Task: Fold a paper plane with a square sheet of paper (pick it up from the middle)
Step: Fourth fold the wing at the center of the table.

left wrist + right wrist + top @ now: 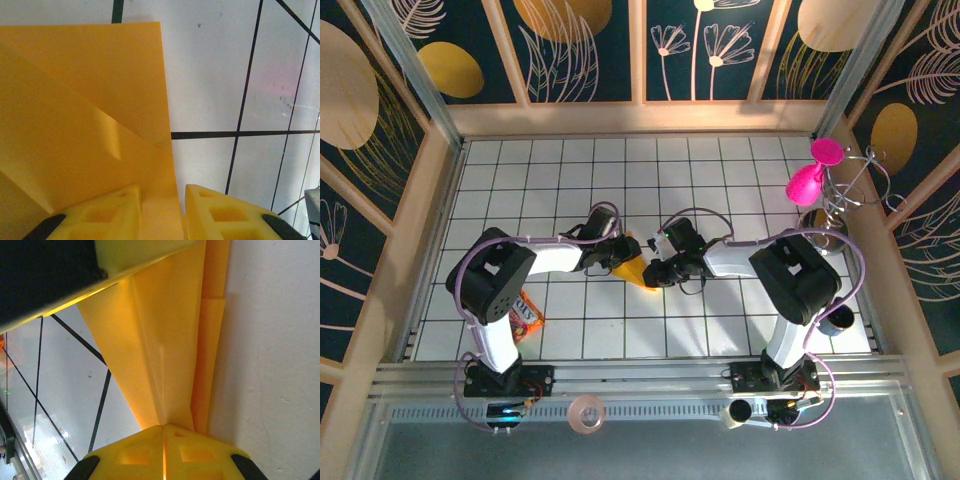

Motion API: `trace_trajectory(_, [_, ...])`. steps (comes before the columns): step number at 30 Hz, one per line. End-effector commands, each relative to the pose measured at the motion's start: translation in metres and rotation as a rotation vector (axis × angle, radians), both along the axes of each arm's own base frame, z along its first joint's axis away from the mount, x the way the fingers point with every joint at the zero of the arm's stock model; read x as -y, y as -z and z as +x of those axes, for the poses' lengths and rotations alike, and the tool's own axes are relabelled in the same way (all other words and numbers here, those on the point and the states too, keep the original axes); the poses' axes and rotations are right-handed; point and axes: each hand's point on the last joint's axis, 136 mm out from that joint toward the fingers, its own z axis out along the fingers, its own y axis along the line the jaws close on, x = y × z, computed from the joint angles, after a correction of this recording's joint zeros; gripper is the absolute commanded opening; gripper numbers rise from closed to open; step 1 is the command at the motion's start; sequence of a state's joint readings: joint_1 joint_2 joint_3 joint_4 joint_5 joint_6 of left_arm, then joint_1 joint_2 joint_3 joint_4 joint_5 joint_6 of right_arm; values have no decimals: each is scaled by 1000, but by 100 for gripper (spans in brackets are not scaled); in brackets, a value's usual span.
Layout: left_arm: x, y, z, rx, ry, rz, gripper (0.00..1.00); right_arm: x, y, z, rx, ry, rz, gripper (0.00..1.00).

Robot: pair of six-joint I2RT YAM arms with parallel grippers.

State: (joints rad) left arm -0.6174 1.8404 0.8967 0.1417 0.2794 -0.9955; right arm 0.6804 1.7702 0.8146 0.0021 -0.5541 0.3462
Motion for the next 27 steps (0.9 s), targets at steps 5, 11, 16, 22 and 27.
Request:
trace_trajectory(5, [-26,32,-13,-84,-34,147,30,10,1,-10,-59,6,-23,9])
trace_trajectory(11, [-27,33,-13,-86,-35,154,30,18,-3,-25,-92,-1,-20,9])
trace_trajectory(16, [-24,31,-12,-82,-27,145,30,26,1,-27,-90,12,-56,10])
trace_trajectory(22, [-24,31,-12,-82,-24,141,30,33,18,-23,-96,40,-121,9])
trace_trajectory(27, [-24,33,-14,-90,-23,147,30,30,8,-18,-76,40,-113,9])
